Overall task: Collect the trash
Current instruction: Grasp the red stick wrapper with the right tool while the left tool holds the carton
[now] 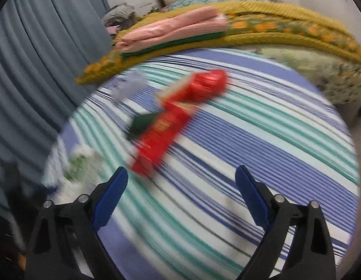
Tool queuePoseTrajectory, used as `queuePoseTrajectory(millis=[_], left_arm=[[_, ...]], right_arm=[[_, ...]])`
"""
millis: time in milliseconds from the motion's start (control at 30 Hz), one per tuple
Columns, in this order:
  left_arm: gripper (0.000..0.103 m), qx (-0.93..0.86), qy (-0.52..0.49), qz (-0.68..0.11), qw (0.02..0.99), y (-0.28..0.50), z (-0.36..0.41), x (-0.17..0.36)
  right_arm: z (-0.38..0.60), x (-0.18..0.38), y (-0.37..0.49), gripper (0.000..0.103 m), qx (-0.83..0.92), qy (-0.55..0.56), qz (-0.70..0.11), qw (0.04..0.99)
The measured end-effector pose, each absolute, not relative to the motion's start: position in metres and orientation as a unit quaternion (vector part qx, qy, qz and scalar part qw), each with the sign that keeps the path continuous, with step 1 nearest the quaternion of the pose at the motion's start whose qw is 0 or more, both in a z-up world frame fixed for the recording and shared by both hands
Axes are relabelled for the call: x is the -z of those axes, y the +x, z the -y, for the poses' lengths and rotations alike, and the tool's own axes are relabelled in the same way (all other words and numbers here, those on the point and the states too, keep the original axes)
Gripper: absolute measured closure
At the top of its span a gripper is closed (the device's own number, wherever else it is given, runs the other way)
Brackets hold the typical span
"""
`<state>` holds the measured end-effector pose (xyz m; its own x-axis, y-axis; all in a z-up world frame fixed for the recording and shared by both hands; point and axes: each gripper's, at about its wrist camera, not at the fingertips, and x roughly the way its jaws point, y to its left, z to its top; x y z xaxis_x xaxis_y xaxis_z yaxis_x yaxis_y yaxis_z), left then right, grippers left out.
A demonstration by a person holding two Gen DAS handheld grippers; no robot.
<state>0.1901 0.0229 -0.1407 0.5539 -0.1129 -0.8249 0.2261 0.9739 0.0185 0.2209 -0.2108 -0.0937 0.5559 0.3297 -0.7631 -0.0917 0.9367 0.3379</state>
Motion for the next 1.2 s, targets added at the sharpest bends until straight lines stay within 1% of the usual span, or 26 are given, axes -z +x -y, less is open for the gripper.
queuePoseTrajectory(millis=[167,267,300,333,400,533,667,700,733,767,800,833,900,967,1100,1200], left_arm=[[0.005,0.097,0.060,-0.463,0.879,0.190,-0.023,0.141],[0.005,0.097,0.059,-0.463,0.879,0.190,-0.023,0.141],[0.005,0.097,0.059,-0.463,0.879,0.190,-0.023,0.141],[0.005,0.097,0.059,-0.463,0.879,0.190,-0.023,0.141],[0.005,0.097,0.059,-0.463,0.879,0.190,-0.023,0.141],[0.005,0.097,0.059,-0.463,0.879,0.190,-0.023,0.141],[0.005,0.097,0.059,-0.463,0.879,0.190,-0.023,0.141],[0.005,0.097,0.059,-0.463,0.879,0.190,-0.023,0.141],[0.005,0.097,0.059,-0.463,0.879,0.190,-0.023,0.141],[0.005,0.097,0.059,-0.463,0.879,0.190,-0.023,0.141],[0.005,0.097,0.060,-0.463,0.879,0.190,-0.023,0.141],[0.005,0.097,0.059,-0.463,0.879,0.190,-0.023,0.141],[0.005,0.096,0.060,-0.463,0.879,0.190,-0.023,0.141],[0.005,0.096,0.059,-0.463,0.879,0.190,-0.023,0.141],[0.004,0.096,0.060,-0.463,0.879,0.190,-0.023,0.141],[0.004,0.096,0.060,-0.463,0.879,0.190,-0.023,0.141]], right_arm=[[0.169,0.104,0.261,0.031,-0.114,0.101,-0.487,0.860],[0.170,0.119,0.268,0.051,-0.084,0.080,-0.500,0.858],[0.172,0.121,0.267,0.069,-0.080,0.078,-0.499,0.859],[0.180,0.122,0.263,0.077,-0.074,0.074,-0.496,0.862],[0.191,0.120,0.255,0.080,-0.075,0.072,-0.487,0.867],[0.221,0.115,0.217,0.080,-0.098,0.054,-0.476,0.872],[0.230,0.116,0.169,0.080,-0.126,0.031,-0.472,0.872],[0.230,0.118,0.160,0.079,-0.128,0.024,-0.471,0.872],[0.231,0.123,0.150,0.076,-0.124,0.016,-0.469,0.874],[0.230,0.125,0.147,0.064,-0.122,0.012,-0.468,0.875],[0.230,0.129,0.143,0.047,-0.119,0.005,-0.464,0.878],[0.228,0.132,0.142,0.040,-0.115,0.000,-0.459,0.881],[0.225,0.137,0.144,0.039,-0.115,-0.001,-0.459,0.881],[0.224,0.138,0.142,0.035,-0.111,-0.003,-0.451,0.885],[0.217,0.142,0.141,0.026,-0.110,-0.021,-0.443,0.889],[0.218,0.142,0.141,0.025,-0.110,-0.017,-0.444,0.889]])
